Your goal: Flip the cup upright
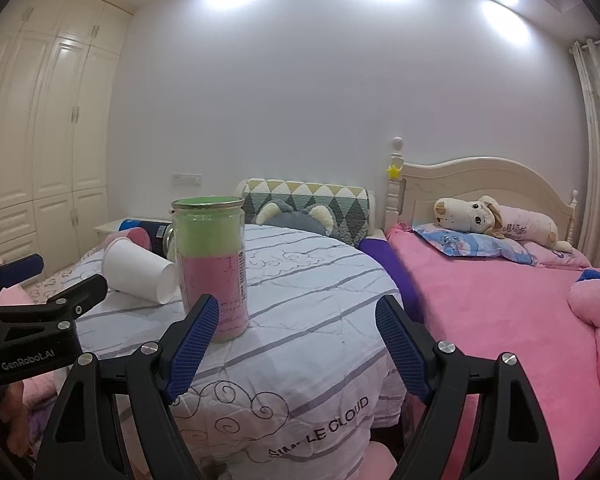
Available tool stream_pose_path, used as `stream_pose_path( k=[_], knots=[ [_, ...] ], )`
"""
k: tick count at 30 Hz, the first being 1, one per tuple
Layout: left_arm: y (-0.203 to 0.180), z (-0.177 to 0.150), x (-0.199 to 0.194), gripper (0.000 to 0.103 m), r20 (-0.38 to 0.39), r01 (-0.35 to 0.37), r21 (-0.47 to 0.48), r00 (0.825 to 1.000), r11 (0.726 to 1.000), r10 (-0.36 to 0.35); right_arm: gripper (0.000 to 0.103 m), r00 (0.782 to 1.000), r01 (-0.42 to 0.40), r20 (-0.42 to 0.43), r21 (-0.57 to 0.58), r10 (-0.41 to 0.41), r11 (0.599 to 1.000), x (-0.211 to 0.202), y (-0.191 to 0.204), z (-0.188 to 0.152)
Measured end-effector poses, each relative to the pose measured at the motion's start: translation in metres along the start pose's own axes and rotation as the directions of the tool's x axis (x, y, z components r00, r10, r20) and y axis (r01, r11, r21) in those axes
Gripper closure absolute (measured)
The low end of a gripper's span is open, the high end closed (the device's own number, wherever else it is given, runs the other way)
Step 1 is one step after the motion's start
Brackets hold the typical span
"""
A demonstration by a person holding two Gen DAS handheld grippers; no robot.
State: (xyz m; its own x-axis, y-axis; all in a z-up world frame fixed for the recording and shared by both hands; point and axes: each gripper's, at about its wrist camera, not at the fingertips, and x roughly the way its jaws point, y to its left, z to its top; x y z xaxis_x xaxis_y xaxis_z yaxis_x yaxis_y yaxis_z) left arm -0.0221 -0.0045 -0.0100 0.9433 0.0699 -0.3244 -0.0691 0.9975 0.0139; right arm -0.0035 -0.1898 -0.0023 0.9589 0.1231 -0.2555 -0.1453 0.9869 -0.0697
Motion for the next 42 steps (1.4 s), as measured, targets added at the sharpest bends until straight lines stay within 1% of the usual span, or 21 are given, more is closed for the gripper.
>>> stream_pose_path(
  k=[11,17,26,33,42],
  knots=[
    [-0.0033,-0.0004,-0.0062,0.002,0.011,-0.001,0.018,1.0,1.0,0.001,0.021,1.0,0.005,0.024,0.018,-0.005,1.0,-0.0071,-0.0051,0.0032],
    [-0.0052,-0.0002,-0.0075,0.002,0.012,0.003,0.025,1.0,1.0,-0.003,0.021,0.999,0.006,0.051,0.021,-0.007,1.0,-0.0103,-0.003,0.003],
    [-0.0048,0.0005,-0.0069,0.002,0.009,0.007,0.018,1.0,1.0,-0.007,0.021,0.999,0.014,0.049,0.036,-0.016,0.999,-0.0093,-0.0051,0.0031],
    [-0.0057,0.0005,-0.0075,0.002,0.007,0.01,0.024,1.0,1.0,-0.01,0.021,0.999,0.022,0.031,0.045,-0.024,0.999,-0.0065,-0.0081,0.003],
    [-0.0065,0.0007,-0.0088,0.002,0.009,0.025,0.02,1.0,0.999,-0.025,0.021,0.999,0.03,0.025,0.031,-0.031,0.999,-0.0064,-0.0079,0.0033]
  ],
)
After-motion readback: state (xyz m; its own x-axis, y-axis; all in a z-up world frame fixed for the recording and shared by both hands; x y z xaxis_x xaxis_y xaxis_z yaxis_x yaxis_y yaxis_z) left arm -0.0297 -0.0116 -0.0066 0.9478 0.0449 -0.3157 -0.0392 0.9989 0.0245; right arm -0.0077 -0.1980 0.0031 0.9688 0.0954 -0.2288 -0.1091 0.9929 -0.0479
